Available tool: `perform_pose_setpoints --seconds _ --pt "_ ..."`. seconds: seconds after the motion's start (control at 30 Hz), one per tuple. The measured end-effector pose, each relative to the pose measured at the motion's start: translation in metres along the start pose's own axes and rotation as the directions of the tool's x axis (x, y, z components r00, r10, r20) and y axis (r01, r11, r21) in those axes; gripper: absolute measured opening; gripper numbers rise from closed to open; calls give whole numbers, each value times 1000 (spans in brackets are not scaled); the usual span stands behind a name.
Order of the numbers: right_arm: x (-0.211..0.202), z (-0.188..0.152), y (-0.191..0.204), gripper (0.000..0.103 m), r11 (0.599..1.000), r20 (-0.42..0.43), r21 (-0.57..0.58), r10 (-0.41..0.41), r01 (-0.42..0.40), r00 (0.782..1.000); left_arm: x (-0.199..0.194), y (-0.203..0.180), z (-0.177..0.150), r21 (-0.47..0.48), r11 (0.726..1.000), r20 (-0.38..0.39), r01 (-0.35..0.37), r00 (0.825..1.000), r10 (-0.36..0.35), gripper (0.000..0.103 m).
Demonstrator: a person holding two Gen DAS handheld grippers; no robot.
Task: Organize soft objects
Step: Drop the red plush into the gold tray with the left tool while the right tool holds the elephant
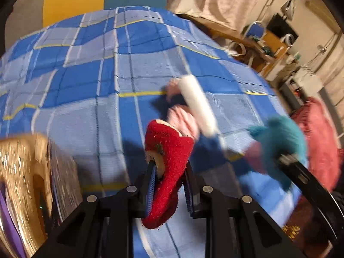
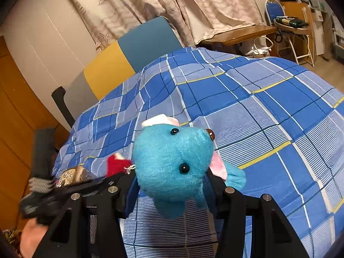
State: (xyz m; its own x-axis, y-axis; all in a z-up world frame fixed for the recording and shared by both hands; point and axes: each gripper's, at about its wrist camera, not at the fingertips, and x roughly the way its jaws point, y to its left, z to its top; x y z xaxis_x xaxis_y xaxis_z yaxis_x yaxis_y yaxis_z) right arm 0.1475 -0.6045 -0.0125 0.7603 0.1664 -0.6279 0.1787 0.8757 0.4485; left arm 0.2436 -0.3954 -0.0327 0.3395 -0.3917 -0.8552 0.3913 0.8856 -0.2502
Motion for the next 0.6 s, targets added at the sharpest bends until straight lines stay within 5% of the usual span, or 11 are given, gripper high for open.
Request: perform_pose_setpoints --seconds 0.37,0.6 --pt "3 -9 3 53 999 -25 -26 -24 23 999 -67 -1 -110 107 966 4 237 971 -238 23" --pt "6 -18 6 53 1000 -46 -9 -10 10 999 -117 22 -163 209 953 28 220 972 -231 23"
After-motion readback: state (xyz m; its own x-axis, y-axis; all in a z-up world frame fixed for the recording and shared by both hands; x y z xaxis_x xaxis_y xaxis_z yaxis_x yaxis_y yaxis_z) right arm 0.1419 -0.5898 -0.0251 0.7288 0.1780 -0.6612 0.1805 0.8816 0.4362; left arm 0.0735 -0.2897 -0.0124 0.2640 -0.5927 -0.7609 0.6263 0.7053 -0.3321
